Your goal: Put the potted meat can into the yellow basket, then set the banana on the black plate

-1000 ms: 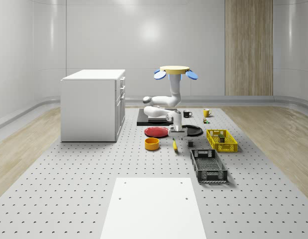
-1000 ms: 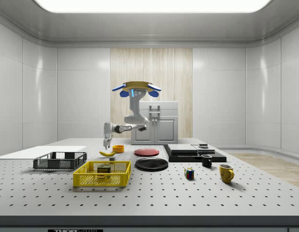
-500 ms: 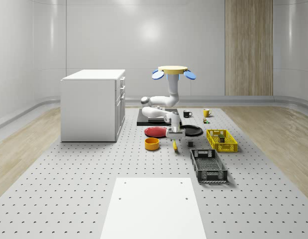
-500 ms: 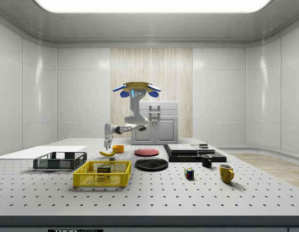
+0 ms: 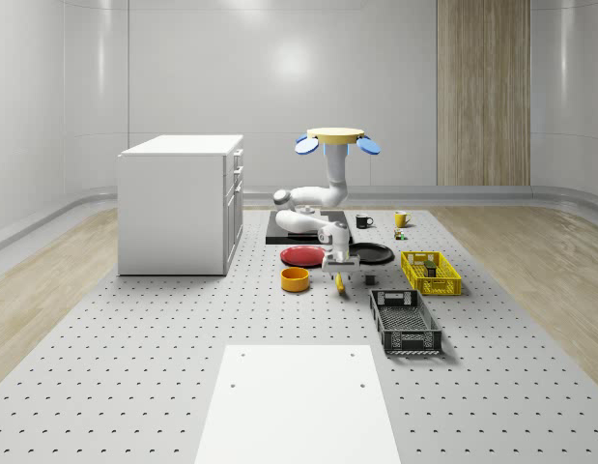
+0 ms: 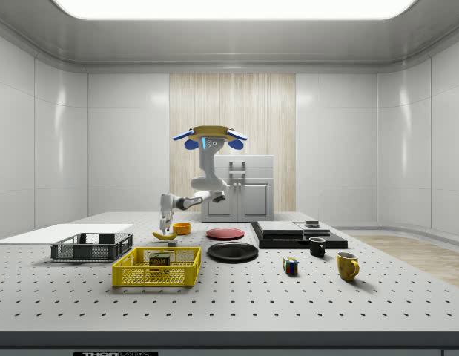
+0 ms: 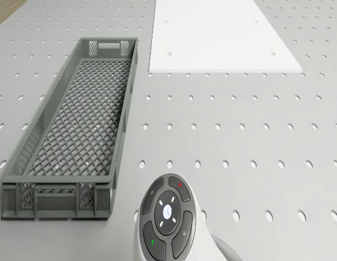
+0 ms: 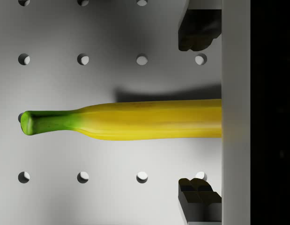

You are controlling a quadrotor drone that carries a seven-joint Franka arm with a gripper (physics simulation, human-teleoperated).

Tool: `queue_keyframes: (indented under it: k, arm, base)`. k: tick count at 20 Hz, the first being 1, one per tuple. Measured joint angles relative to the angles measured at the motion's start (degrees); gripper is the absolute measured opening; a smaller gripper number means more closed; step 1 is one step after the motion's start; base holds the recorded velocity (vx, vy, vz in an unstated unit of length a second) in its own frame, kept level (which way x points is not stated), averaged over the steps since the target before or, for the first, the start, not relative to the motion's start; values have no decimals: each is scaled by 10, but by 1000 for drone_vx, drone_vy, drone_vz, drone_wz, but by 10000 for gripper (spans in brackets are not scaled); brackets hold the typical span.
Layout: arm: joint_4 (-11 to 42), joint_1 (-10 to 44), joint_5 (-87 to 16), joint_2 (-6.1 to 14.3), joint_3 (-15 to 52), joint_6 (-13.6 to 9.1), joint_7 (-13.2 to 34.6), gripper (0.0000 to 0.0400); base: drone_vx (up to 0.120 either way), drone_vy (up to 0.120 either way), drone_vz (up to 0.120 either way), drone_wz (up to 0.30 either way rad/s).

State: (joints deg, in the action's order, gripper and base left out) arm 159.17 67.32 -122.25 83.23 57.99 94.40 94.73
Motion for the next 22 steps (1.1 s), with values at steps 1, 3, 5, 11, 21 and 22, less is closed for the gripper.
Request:
queue_keyframes:
  k: [1, 3, 5, 11, 21, 22]
  arm:
    - [-3, 1, -4, -1, -5, 2, 0, 400]
    - [-7, 2, -12, -3, -12, 5, -1, 400]
    - [-10, 3, -17, -5, -17, 6, -2, 400]
    - [-18, 6, -23, -14, -21, 4, -5, 400]
    - [-34, 13, -32, -28, -26, 1, -9, 400]
    - [-34, 13, -32, -28, -27, 1, -9, 400]
  base:
    - [0, 0, 0, 0]
    - [0, 0, 0, 0]
    - [0, 0, 0, 0]
    - [0, 0, 0, 0]
    - [0, 0, 0, 0]
    - [0, 0, 0, 0]
